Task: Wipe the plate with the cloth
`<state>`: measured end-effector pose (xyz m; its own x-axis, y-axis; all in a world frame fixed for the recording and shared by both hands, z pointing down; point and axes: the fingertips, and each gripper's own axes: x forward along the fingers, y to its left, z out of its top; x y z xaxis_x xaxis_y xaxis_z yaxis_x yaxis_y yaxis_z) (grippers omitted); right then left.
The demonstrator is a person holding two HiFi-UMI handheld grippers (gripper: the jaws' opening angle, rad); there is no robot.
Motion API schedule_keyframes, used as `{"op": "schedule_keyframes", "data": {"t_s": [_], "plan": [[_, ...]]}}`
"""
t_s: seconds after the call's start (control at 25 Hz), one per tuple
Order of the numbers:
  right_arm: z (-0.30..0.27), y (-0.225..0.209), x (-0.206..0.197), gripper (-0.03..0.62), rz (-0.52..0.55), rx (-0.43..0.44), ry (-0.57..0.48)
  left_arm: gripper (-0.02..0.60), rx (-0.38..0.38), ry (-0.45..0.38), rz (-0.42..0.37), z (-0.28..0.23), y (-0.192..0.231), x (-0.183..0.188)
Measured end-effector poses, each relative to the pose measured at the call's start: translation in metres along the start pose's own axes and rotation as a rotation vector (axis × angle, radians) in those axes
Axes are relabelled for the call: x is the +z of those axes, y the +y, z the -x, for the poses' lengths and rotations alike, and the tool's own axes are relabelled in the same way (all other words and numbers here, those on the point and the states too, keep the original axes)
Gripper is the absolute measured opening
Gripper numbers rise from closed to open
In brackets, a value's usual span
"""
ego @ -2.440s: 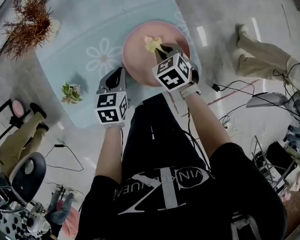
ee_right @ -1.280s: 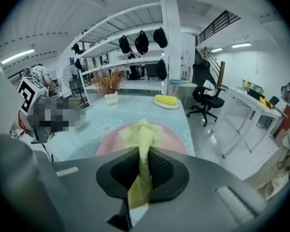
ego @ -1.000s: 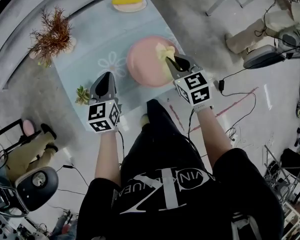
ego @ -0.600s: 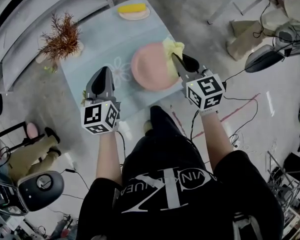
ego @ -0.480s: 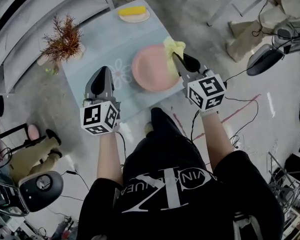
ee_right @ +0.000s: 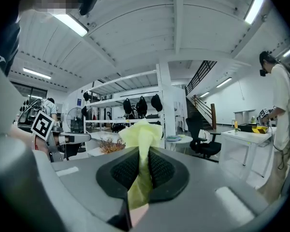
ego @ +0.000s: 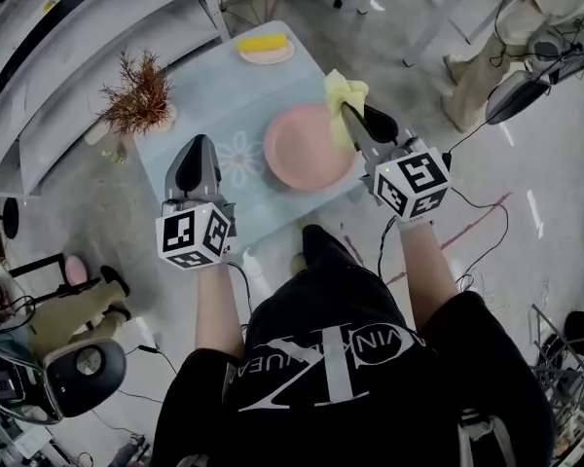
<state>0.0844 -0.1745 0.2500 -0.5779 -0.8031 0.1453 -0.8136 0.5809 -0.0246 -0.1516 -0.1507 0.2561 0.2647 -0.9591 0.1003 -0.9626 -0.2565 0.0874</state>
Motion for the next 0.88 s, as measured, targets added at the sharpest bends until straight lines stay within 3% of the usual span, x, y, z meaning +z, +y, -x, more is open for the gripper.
{"op": "schedule_keyframes", "data": {"t_s": [0.44, 0.88], "plan": [[0.017, -0.002, 0.047, 0.038, 0.033, -0.009, -0.086, 0.000, -0.008, -0.091, -0.037, 0.009, -0.009, 0.051], [0.021, 0.004, 0.053, 0.040, 0.038, -0.010, -0.116, 0.000, 0.004, -0.113, -0.085, 0.013, -0.007, 0.058]]}}
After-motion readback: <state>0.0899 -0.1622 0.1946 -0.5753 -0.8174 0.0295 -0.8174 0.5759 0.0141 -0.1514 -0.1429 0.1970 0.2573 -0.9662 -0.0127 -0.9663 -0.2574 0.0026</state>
